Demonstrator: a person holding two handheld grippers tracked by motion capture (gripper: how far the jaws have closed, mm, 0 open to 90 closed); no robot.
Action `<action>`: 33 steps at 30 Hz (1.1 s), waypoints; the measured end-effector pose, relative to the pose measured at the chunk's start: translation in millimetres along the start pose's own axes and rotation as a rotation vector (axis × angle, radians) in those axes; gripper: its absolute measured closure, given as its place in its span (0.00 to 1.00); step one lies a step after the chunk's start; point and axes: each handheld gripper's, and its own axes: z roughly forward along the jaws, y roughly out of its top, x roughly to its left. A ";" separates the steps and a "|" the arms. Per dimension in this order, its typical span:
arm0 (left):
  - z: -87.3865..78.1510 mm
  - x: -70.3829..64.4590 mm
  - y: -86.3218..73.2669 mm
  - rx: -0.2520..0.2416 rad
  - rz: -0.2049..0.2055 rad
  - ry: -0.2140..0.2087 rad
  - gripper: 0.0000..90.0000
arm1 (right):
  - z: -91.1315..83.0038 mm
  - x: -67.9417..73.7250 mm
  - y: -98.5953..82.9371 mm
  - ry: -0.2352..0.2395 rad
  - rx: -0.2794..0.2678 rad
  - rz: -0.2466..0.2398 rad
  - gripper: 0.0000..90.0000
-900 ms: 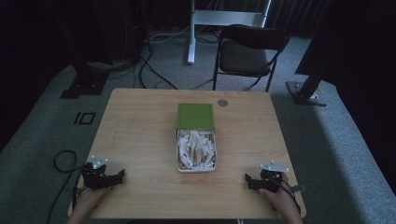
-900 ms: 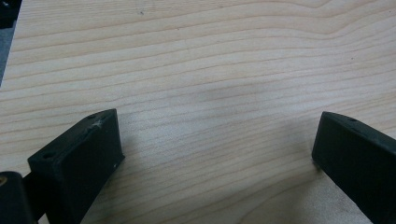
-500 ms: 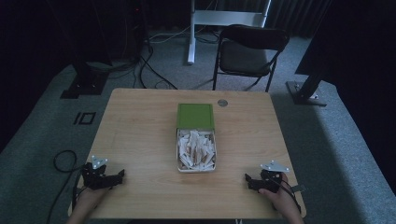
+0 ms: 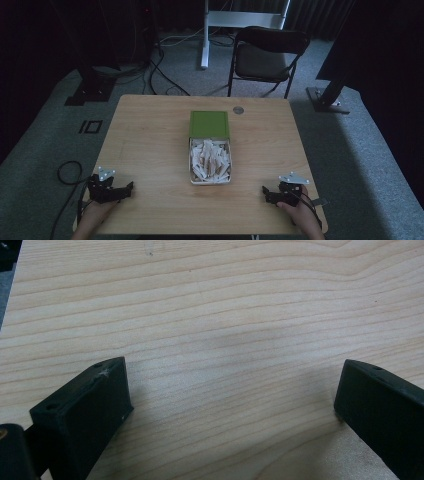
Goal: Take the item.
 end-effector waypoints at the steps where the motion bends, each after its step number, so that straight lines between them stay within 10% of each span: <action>1: 0.0 0.0 0.0 0.000 0.000 0.000 0.03 | 0.1 0.3 0.1 -0.003 0.000 0.002 0.12; 33: 0.0 0.0 0.0 0.000 0.000 0.000 0.03 | -8.8 14.8 43.7 0.053 -0.049 -0.039 0.12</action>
